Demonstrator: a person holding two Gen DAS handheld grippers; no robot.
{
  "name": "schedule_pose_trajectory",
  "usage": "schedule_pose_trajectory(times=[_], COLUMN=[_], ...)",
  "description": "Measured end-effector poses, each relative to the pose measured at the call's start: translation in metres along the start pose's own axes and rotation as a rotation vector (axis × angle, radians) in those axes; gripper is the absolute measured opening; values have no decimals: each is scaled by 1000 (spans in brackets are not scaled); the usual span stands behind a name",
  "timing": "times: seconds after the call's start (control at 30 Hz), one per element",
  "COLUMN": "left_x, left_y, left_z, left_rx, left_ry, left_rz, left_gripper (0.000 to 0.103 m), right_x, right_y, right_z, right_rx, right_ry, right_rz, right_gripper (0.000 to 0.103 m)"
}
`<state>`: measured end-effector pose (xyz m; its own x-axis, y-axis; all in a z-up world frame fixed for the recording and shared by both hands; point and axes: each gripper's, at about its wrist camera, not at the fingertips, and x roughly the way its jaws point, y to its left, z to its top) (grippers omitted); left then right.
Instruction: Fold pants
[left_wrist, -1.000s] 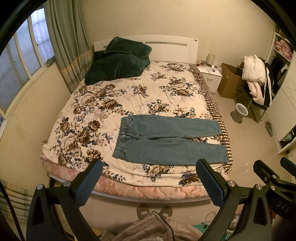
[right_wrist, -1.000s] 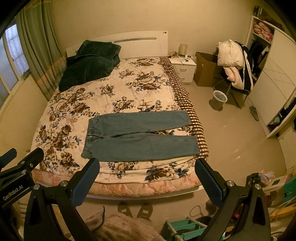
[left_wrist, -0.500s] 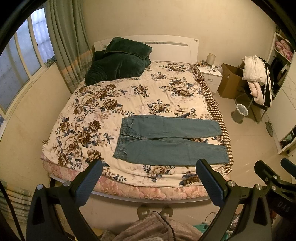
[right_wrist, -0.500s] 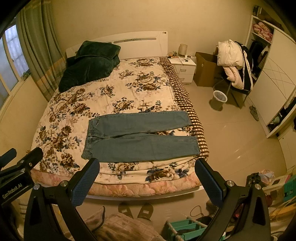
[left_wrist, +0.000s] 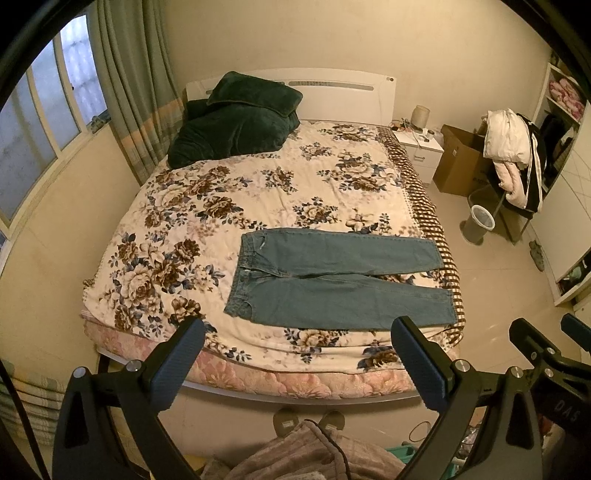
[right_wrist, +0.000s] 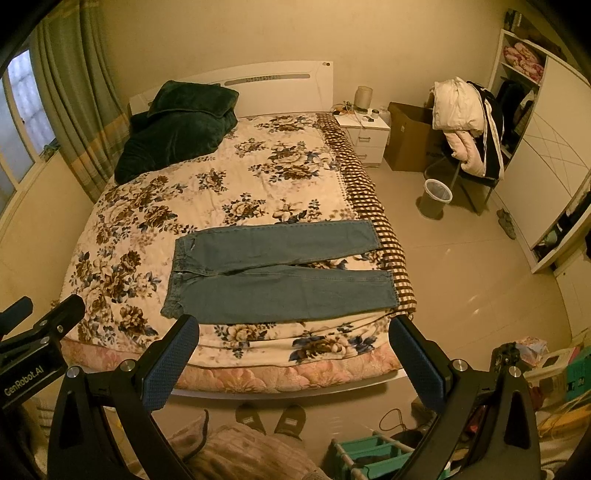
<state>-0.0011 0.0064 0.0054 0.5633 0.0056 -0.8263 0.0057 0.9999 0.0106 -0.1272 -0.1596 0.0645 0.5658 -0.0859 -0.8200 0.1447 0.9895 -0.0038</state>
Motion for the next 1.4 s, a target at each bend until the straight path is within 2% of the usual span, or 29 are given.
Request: schedule_pose_trajectory(times=[0.33,0.63,0.73,0.77,0.93,1.13,1.2,1.4], left_x=[-1,12,20,27,70,141,171,252], left_y=[-1,-5,-5,-4,-2,1,-4,-27], left_z=[3,0,-1,1,20,51,61,88], left_rx=[-2,2,10,14,29,60,72,66], left_ry=[5,19,2,-2,-38,11,30,115], left_rz=[-6,-22,-7,-1,44,36,50,73], left_gripper=[103,103,103,103,103,103,103,103], right_x=[1,5,13,25,75,160,194,308], right_y=[-1,-2,-7,-21,-34,-50,-53,-83], right_z=[2,3,4,-2,9,35,47,81], right_rx=[1,10,31,42,94,134,128,166], right_ry=[6,13,5,-1,-19,-11,16,117], right_rz=[-1,-5,-3,-9,-45,-117,-142,-95], right_gripper=[103,103,103,103,103,103,103,103])
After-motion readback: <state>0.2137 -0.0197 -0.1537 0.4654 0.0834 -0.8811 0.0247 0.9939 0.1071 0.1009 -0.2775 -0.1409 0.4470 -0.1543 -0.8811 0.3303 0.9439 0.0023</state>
